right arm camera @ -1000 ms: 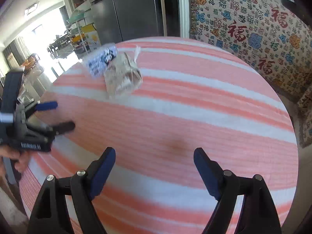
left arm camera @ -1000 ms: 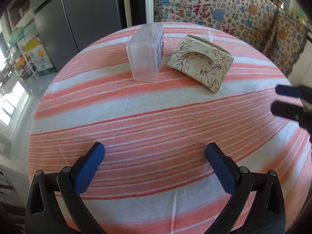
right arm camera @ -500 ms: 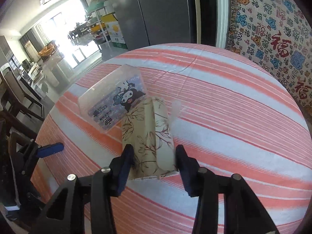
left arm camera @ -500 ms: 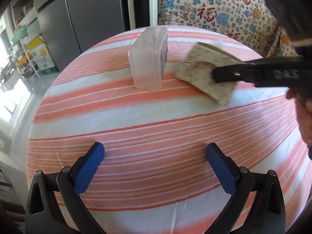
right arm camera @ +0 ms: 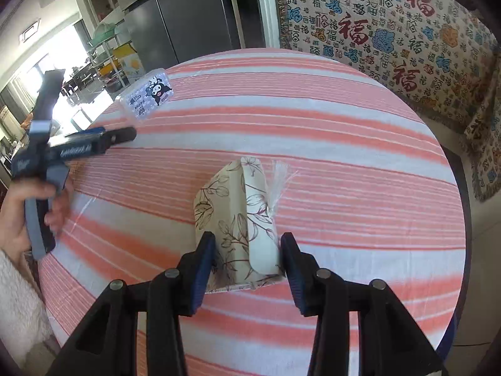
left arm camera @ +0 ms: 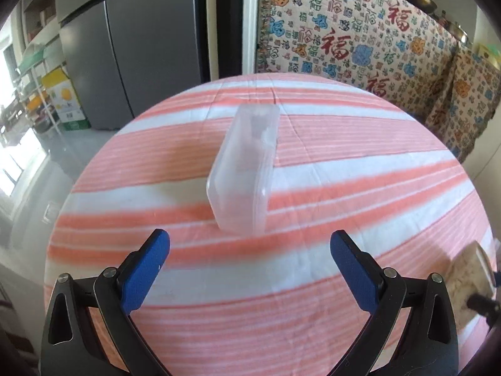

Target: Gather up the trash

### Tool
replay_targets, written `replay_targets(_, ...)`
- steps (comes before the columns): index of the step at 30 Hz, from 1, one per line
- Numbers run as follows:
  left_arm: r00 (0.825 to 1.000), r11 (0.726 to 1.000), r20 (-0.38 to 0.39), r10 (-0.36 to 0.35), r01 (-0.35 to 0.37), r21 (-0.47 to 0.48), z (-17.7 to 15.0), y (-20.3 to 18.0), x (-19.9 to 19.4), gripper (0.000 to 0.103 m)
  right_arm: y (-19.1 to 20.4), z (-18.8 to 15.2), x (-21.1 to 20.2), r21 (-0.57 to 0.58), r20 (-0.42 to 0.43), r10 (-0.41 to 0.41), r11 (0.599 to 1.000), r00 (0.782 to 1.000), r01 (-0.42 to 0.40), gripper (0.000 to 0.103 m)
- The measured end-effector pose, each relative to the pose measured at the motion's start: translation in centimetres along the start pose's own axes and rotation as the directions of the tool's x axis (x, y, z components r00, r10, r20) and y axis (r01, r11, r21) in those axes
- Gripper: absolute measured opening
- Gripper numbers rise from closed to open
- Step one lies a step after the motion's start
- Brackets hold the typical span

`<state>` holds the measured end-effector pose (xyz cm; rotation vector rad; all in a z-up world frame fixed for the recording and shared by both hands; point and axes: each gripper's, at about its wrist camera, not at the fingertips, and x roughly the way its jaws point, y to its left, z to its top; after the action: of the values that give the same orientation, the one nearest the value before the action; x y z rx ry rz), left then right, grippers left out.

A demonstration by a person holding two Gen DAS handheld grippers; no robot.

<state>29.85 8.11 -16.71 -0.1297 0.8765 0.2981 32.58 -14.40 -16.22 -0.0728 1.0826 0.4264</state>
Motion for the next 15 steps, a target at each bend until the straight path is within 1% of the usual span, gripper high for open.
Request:
replay_targets(2, 1.0, 1.0, 0.008, -0.009, 0.009, 0.017, 1.1, 0.1, 0.7, 0.1, -0.3, -0.8, -0.6, 0.015, 0.011, -0.008, 1.0, 1.0, 0.008, 0.044)
replay_targets(3, 1.0, 0.999, 0.012, -0.018, 0.017, 0.031, 1.5, 0.0, 0.9, 0.097, -0.4, -1.1, -0.8, 0.021, 0.012, -0.004, 1.0, 1.0, 0.004, 0.044)
replay_targets(4, 0.999, 0.999, 0.01, -0.031, 0.03, 0.045, 1.8, -0.1, 1.1, 0.081, -0.5, -1.3, -1.0, 0.03, 0.014, 0.004, 1.0, 1.0, -0.004, 0.044)
replay_targets(5, 0.999, 0.997, -0.01, -0.044, 0.045, 0.063, 2.0, -0.2, 1.4, 0.059, -0.6, -1.6, -1.1, 0.033, 0.014, 0.007, 0.999, 1.0, -0.007, 0.044)
replay_targets(6, 0.998, 0.996, -0.029, -0.051, 0.053, 0.074, 2.1, -0.4, 1.7, 0.048, -0.6, -1.9, -1.2, 0.035, 0.014, 0.01, 0.999, 1.0, -0.011, 0.044)
replay_targets(7, 0.998, 0.995, -0.034, -0.049, 0.051, 0.081, 2.3, -0.6, 1.8, 0.034, -0.6, -2.1, -1.4, 0.036, 0.013, 0.013, 0.999, 1.0, -0.014, 0.044)
replay_targets(8, 0.998, 0.995, -0.028, -0.053, 0.055, 0.085, 2.2, -0.7, 1.6, 0.033, -0.7, -2.4, -1.5, 0.035, 0.012, 0.014, 0.999, 1.0, -0.014, 0.045)
replay_targets(11, 0.994, 0.993, -0.038, -0.104, 0.106, 0.052, 1.1, -0.7, 0.1, 0.032, -0.8, -2.6, -1.8, 0.035, 0.007, 0.013, 0.999, 1.0, -0.013, 0.046)
replay_targets(15, 0.99, 0.99, -0.059, -0.126, 0.129, 0.057, -2.0, -1.7, -3.4, 0.032, -1.1, -2.7, -2.2, 0.029, -0.008, 0.026, 0.999, 1.0, -0.026, 0.047)
